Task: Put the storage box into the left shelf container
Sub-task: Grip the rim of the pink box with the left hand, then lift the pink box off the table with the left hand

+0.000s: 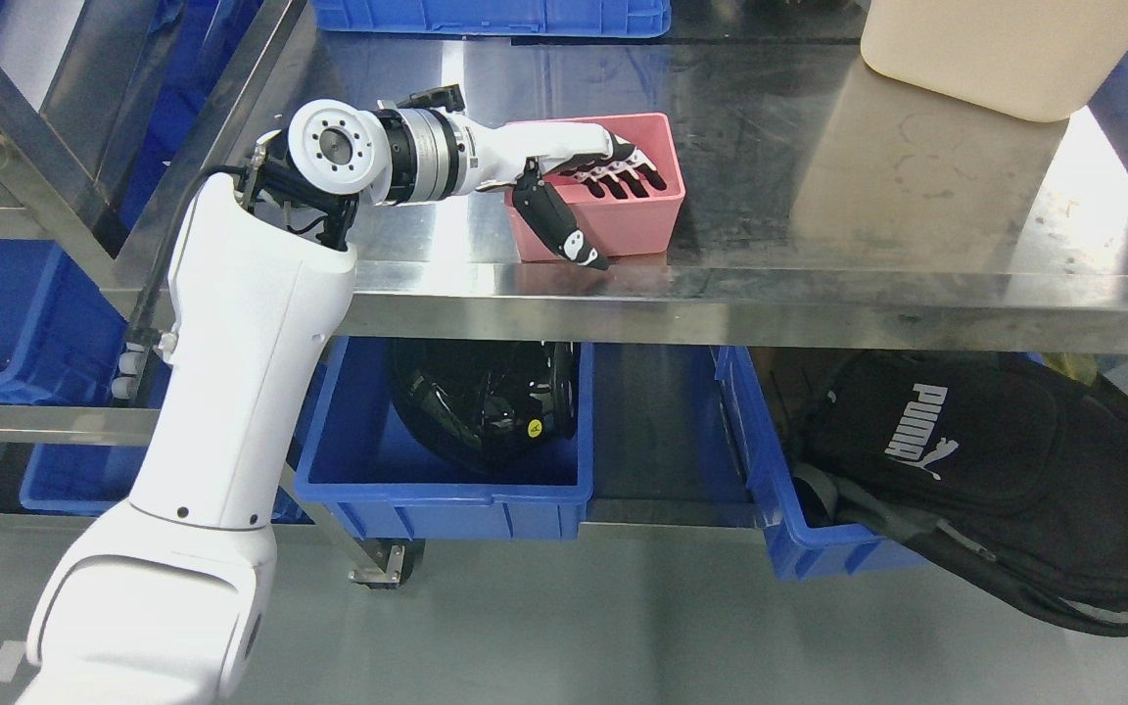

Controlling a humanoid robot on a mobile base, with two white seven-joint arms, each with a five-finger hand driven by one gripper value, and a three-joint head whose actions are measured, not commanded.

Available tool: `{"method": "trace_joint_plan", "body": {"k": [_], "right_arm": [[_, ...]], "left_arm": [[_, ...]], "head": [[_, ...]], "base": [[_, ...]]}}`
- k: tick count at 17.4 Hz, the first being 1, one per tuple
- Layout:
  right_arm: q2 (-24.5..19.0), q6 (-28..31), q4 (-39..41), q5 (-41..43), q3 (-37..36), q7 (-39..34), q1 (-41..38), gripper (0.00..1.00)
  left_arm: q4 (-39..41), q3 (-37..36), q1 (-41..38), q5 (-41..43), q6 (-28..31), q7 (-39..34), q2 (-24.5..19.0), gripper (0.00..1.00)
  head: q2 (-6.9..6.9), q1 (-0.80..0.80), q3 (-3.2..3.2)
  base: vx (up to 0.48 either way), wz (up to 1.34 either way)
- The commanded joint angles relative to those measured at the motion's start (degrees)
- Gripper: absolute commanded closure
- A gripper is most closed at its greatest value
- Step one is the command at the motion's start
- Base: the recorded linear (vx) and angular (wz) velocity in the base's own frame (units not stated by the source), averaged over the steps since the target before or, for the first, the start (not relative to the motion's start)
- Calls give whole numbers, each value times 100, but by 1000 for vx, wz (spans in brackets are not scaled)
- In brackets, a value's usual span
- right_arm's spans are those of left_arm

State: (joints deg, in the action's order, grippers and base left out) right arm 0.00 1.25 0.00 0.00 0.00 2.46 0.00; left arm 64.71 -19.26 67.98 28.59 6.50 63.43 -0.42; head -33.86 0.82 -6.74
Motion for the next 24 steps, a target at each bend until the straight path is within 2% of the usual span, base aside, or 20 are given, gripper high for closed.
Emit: {"method": "trace_joint_plan", "body": {"k": [1, 4, 6, 9, 15, 19, 22, 24], "right_arm": [[100, -2, 100, -9, -27, 0, -53, 0], [100, -2, 100, -9, -27, 0, -61, 0], [100, -2, 100, -9, -27, 0, -53, 0], [100, -2, 100, -9, -27, 0, -53, 0], [100, -2, 100, -9, -27, 0, -53, 0], [100, -2, 100, -9, -27, 0, -53, 0], [100, -2, 100, -9, -27, 0, -53, 0], [100, -2, 100, -9, -27, 0, -53, 0]], "left_arm": [[-380, 360, 22, 41, -175, -15, -58, 59], [-433, 861, 22, -64, -587, 20, -58, 91], [-442, 1134, -4, -300, -738, 108, -58, 99], [-442, 1626, 5, -949, -747, 82, -58, 100], [-363, 2049, -214, -3979, -730, -366, -58, 100], [294, 1988, -662, -5362, -826, -533, -58, 99], [1146, 1726, -1224, -5856, -1404, -1032, -58, 99], [1779, 1278, -1917, -5848, -2106, -1900, -58, 98]], "head": [[0, 0, 0], [0, 0, 0], [0, 0, 0], [0, 0, 0], [0, 0, 0], [0, 0, 0], [0, 0, 0], [0, 0, 0]], "base": [[0, 0], [0, 0], [0, 0], [0, 0], [0, 0], [0, 0], [0, 0], [0, 0]]}}
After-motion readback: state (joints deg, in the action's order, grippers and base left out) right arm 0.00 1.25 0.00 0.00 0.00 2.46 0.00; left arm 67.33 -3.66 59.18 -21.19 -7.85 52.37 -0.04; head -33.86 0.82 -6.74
